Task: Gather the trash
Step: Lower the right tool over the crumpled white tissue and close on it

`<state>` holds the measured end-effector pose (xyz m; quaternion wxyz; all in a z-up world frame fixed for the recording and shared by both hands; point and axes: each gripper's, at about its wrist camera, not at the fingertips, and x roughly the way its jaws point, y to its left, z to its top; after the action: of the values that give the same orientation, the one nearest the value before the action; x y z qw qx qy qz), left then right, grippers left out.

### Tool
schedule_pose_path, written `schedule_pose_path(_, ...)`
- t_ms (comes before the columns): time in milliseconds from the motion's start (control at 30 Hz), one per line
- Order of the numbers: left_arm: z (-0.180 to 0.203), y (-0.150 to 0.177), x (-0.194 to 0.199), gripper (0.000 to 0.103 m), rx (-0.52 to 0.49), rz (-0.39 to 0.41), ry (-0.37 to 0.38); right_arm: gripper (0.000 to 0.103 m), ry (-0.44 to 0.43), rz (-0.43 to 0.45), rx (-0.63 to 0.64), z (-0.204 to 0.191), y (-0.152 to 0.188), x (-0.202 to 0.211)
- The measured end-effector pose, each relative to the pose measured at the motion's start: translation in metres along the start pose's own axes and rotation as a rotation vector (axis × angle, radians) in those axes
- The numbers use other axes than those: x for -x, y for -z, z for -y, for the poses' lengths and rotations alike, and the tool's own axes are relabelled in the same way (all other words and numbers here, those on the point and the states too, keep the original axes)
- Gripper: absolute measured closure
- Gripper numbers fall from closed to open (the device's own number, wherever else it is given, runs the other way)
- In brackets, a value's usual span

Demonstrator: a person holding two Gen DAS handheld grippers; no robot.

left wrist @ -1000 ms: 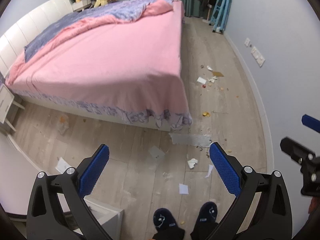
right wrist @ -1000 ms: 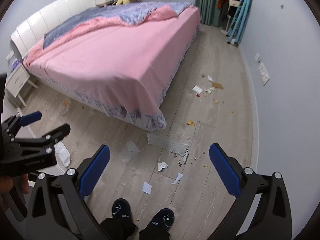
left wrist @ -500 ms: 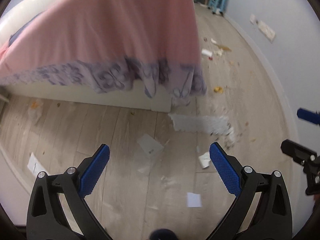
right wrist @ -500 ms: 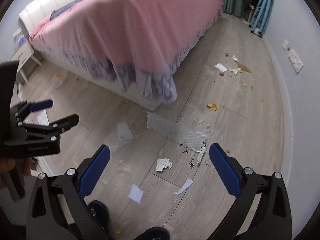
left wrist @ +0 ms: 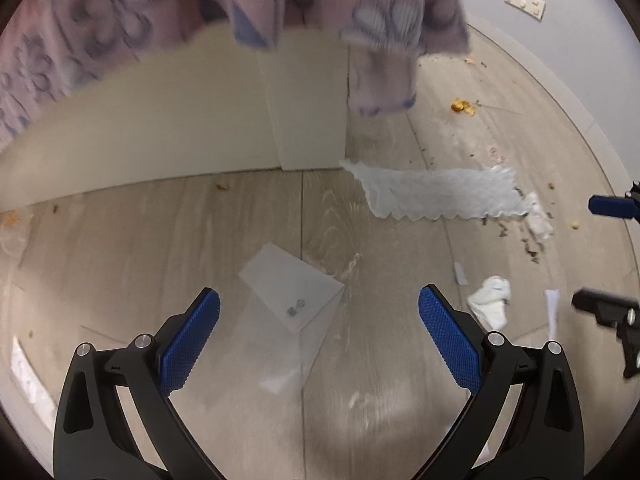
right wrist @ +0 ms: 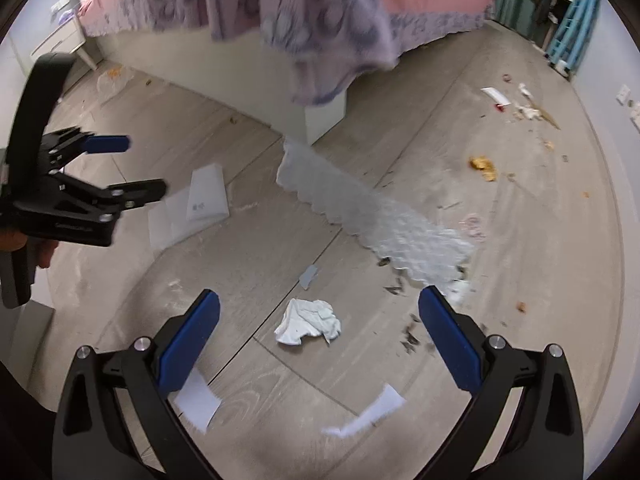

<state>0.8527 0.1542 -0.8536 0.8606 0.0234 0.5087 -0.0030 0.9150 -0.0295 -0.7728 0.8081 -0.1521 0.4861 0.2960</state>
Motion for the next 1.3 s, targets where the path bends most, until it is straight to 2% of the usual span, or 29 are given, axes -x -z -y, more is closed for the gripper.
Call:
schedule_pose_path(67,0.001,0.0,-0.02,0.006,0.009,0.002,0.018,0.006,-0.005,0.006,0.025,-0.001,0.003,-0.016)
schedule_pose_path(300,0.004,0.003,-0.045,0.006,-0.047,0.038,0.029,0.006,-0.036,0.004,0.008,0.008,0.009,-0.057)
schedule_pose_path(433,-0.002,0.005,-0.058,0.006,-0.08,0.016,-0.014,0.006,-0.055,-0.041,-0.044,0.008,0.014,-0.074)
schedule_pose_path(633,-0.01,0.009,-0.064,0.006,-0.107,0.003,-0.048,0.006,-0.037,-0.054,-0.034,0.005,0.018,-0.083)
schedule_pose_path(1033,-0.016,0.017,-0.088,0.006,-0.06,-0.017,-0.04,0.006,-0.023,-0.083,0.016,0.001,0.032,-0.101)
schedule_pose_path(1233,-0.019,0.02,-0.098,0.006,-0.049,-0.035,-0.036,0.007,-0.028,-0.09,-0.008,0.002,0.033,-0.108)
schedule_pose_path(1300,-0.02,0.021,-0.1,0.009,-0.046,-0.039,-0.032,0.007,-0.032,-0.09,-0.001,0.0,0.034,-0.109)
